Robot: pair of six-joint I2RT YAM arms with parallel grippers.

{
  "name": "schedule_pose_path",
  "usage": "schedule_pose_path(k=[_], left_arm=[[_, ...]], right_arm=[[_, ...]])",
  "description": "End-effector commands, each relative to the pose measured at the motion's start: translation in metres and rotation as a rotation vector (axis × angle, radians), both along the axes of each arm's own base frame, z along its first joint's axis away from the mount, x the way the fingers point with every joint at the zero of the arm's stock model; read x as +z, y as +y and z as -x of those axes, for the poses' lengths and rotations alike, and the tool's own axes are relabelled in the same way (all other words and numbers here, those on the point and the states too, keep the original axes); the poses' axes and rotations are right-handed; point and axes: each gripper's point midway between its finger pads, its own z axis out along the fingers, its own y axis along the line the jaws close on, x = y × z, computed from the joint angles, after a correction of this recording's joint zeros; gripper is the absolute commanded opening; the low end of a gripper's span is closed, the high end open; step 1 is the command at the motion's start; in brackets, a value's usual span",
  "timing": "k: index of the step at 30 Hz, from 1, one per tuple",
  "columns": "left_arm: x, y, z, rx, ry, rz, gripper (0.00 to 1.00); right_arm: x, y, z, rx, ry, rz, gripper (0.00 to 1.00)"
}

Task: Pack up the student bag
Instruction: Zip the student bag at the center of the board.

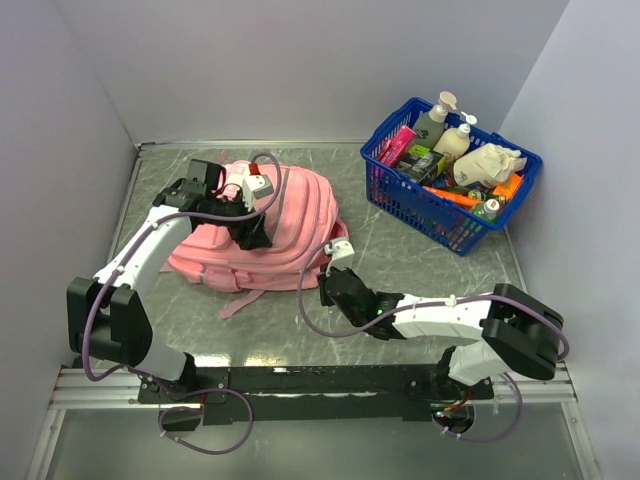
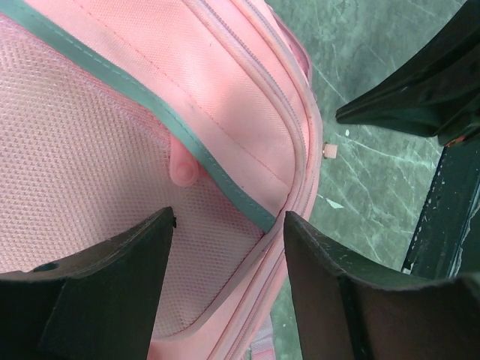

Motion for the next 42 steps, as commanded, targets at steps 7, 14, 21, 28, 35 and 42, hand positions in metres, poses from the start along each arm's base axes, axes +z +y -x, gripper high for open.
schedule_pose_path(k=[7,14,21,28,35,42], left_arm=[[0.009,0.009,0.0,0.011,-0.049,-0.025,0.66],[0.01,0.007,0.0,0.004,-0.044,-0.017,0.67],[0.011,0.009,0.001,0.004,-0.049,-0.025,0.67],[0.01,0.009,0.002,-0.003,-0.042,-0.028,0.67],[0.006,0.012,0.005,-0.012,-0.04,-0.04,0.67],[0.022,0.015,0.012,-0.032,-0.056,-0.053,0.75]], right_arm=[[0.013,-0.002,-0.005,-0.001,-0.067,-0.015,0.0],[0.01,0.018,-0.003,0.074,-0.084,-0.044,0.61],[-0.004,0.039,-0.016,0.063,-0.07,-0.016,0.53],[-0.006,0.051,-0.026,0.03,-0.079,-0.026,0.45],[-0.015,0.043,-0.028,-0.025,-0.069,-0.015,0.23],[-0.006,0.019,-0.009,-0.008,-0.047,-0.052,0.04]])
